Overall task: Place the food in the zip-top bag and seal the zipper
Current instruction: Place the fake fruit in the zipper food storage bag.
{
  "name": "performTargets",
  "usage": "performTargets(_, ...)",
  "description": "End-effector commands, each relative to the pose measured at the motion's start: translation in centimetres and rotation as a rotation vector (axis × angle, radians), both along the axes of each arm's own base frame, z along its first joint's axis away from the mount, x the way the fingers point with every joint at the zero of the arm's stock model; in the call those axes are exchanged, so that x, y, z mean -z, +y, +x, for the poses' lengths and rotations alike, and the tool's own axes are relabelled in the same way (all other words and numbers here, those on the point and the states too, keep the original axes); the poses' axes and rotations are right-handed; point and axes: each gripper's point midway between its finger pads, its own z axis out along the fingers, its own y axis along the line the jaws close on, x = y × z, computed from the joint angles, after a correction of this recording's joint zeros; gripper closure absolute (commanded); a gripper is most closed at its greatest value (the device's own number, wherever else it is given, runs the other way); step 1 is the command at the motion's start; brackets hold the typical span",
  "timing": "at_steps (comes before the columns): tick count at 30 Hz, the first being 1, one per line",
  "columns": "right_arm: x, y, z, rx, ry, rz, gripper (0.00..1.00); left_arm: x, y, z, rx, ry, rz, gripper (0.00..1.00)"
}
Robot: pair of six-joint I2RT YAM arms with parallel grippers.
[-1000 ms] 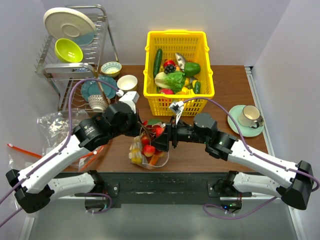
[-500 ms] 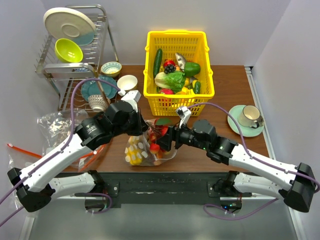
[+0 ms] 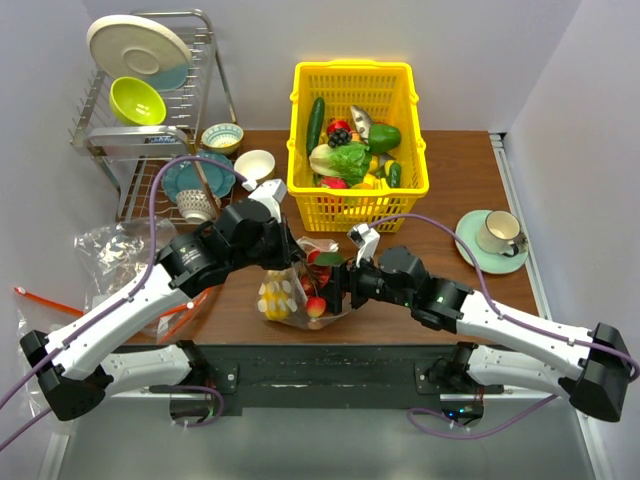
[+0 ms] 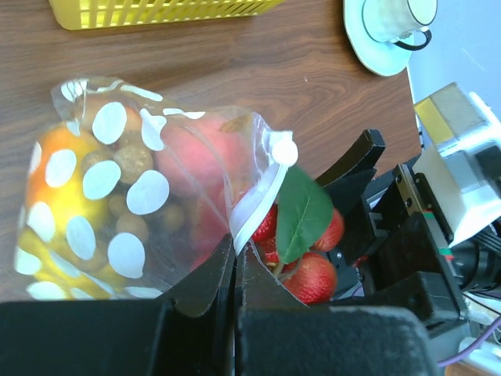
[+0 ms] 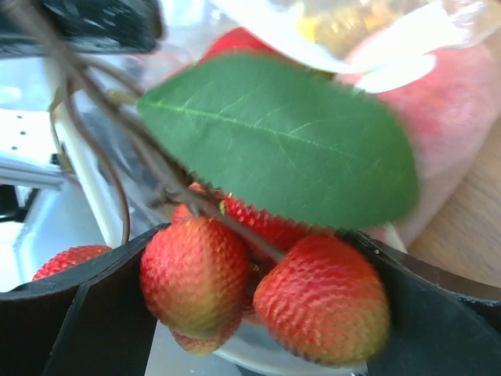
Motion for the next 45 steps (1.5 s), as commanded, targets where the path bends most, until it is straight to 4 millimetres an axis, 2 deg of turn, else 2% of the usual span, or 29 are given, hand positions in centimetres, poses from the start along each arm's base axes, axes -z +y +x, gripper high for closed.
performTargets(1,-2.5,-1.6,1.0,0.082,-0.056,-0.029,0.11,-3.1,-1.3,0.4,0.009,-0.054,-0.119,1.0)
performTargets(3,-2.1,-2.6,1.0,0.1,-0.06,-0.071,0.11,-3.2,-1.2,0.5,0.005,-0.056,-0.124,1.0)
performTargets(5,-2.9,-3.0,0.9,0.107,-0.069,-0.07,0.12,-3.3,-1.2,0.5,0.006,-0.057,-0.122,1.0)
performTargets(12,-3.7,-5.0,0.6,0.146,-0.074,-0.103,0.16,-3.7,-1.5,0.5,0.016,-0.06,-0.134,1.0)
performTargets(17,-4.2,-5.1,0.0,0.122,-0.068,-0.085,0.25,-3.7,-1.6,0.3,0.022,-0.058,-0.143,1.0)
performTargets(23,-3.6,-3.1,-0.9,0.037,-0.022,-0.05,0.35,-3.9,-1.5,0.1,0.023,-0.059,-0.155,1.0)
performTargets(27,-4.1,-0.6,-1.2,-0.024,0.015,0.018,0.4,-3.7,-1.3,-0.1,0.02,-0.057,-0.161,1.0)
performTargets(29,-3.6,0.7,-1.3,-0.058,0.043,0.031,0.43,-3.3,-1.4,0.0,0.019,-0.053,-0.158,1.0)
performTargets(31,-4.5,1.7,-1.0,-0.065,0.043,0.074,0.43,-3.1,-1.7,-0.4,0.041,-0.036,-0.164,1.0)
performTargets(32,-4.0,2.2,-0.7,-0.062,0.053,0.064,0.44,-3.0,-1.7,-0.4,0.042,-0.035,-0.165,1.0)
performTargets(36,-4.2,3.3,0.6,-0.032,0.04,0.072,0.45,-3.1,-1.9,-0.8,0.056,-0.027,-0.184,1.0)
performTargets(41,-3.9,3.6,2.5,0.052,0.019,0.061,0.45,-3.0,-2.3,-1.1,0.077,-0.01,-0.2,1.0)
performTargets(45,-3.9,3.5,4.1,0.139,0.004,0.067,0.56,-3.2,-2.6,-1.5,0.096,0.0,-0.217,1.0)
